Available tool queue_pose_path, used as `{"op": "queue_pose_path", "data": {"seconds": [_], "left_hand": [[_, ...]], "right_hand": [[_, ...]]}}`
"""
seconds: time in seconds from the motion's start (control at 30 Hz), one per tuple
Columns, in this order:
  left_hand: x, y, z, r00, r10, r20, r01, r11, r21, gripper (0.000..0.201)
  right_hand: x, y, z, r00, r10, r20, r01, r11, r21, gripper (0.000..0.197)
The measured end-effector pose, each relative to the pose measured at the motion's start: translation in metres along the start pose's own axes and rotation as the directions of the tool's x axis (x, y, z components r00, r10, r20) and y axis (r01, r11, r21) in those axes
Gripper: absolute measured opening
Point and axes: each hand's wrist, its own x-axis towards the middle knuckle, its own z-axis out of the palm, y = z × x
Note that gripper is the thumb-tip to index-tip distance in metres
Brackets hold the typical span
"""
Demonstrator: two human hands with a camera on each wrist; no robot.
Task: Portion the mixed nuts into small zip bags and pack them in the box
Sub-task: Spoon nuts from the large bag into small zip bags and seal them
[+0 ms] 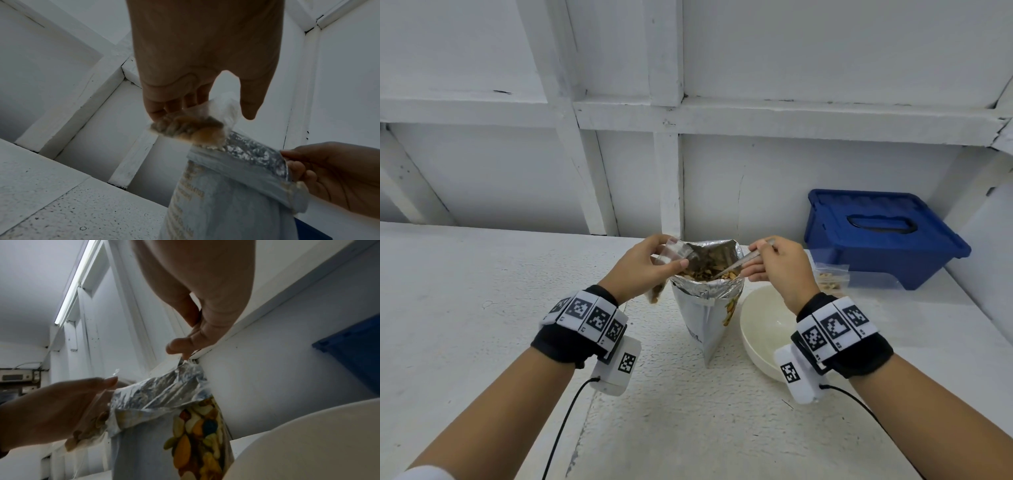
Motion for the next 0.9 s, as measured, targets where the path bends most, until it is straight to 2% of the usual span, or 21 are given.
{"op": "queue_pose_path", "data": {"seconds": [0.13, 0.27, 0.47, 0.7, 0.9], "left_hand": [[0.0, 0.001, -0.001, 1.0, 0.02, 0.016, -0.021, 0.998, 0.058, 0.041], [0.001, 0.004, -0.003, 0.999, 0.034, 0.016, -0.036, 0.99, 0.139, 0.046], [0.002, 0.012, -0.01, 0.996, 0.02, 0.083, -0.039, 0.97, 0.241, 0.051], [0.012, 0.021, -0.012, 0.984, 0.02, 0.176, -0.096, 0.893, 0.439, 0.058], [0.015, 0.03, -0.004, 0.982, 0.019, 0.188, -0.086, 0.931, 0.354, 0.055]], "right_hand": [[0.003, -0.001, -0.01, 0.994, 0.084, -0.068, -0.074, 0.988, 0.135, 0.024], [0.006, -0.001, -0.019, 0.988, 0.124, -0.097, -0.104, 0.975, 0.196, 0.024], [0.011, -0.007, -0.031, 0.983, 0.107, -0.15, -0.078, 0.98, 0.186, 0.024], [0.02, -0.022, -0.046, 0.98, 0.047, -0.193, -0.011, 0.982, 0.188, 0.024], [0.023, -0.03, -0.039, 0.99, 0.007, -0.141, 0.021, 0.98, 0.196, 0.025]]}}
